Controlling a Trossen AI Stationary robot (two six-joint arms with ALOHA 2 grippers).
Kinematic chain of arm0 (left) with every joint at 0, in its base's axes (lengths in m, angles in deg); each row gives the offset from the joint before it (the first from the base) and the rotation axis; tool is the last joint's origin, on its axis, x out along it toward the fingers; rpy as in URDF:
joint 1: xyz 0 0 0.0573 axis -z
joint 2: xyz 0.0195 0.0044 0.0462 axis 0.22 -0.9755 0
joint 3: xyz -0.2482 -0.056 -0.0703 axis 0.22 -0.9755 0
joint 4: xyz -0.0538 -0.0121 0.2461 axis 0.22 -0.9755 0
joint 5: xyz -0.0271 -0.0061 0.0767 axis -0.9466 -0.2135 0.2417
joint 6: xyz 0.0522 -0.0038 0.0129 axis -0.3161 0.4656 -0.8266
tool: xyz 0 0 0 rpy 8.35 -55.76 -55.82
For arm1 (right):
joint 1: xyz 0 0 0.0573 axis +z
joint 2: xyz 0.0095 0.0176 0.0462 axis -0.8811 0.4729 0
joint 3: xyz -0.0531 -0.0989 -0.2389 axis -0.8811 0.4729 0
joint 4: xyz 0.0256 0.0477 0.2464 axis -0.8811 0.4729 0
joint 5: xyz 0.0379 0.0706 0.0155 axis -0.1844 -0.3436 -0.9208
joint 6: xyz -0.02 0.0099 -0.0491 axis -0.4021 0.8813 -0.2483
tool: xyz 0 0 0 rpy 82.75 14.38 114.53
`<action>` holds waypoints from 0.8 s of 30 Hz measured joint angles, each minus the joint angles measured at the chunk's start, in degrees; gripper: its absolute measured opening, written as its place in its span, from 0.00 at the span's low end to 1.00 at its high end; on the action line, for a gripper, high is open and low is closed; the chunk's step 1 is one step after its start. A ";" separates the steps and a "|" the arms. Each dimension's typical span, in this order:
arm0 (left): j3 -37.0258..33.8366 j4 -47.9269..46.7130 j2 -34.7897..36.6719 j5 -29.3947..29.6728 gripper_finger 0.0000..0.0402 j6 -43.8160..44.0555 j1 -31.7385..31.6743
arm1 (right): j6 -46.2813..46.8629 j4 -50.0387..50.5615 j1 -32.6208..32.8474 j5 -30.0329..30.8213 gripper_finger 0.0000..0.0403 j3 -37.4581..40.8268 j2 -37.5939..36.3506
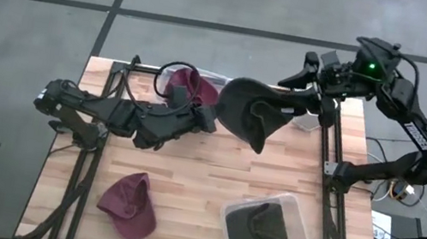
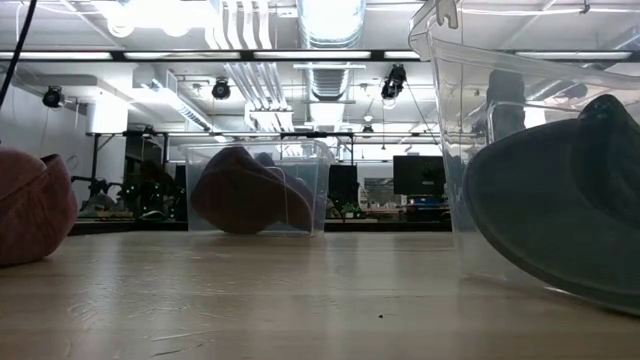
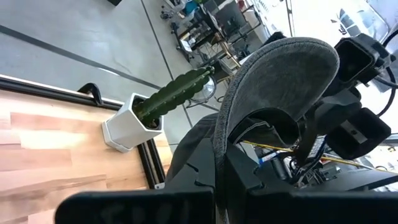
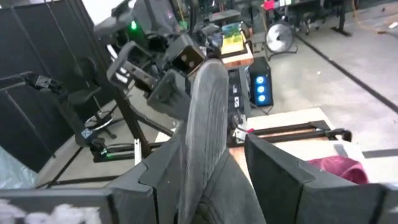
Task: Pick and place caps into container
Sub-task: Put the black cap into the bottom transparent container
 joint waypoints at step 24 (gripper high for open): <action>0.00 0.23 0.06 -2.66 0.18 -6.02 -0.06 | -0.95 3.55 1.30 0.35 0.03 0.00 1.98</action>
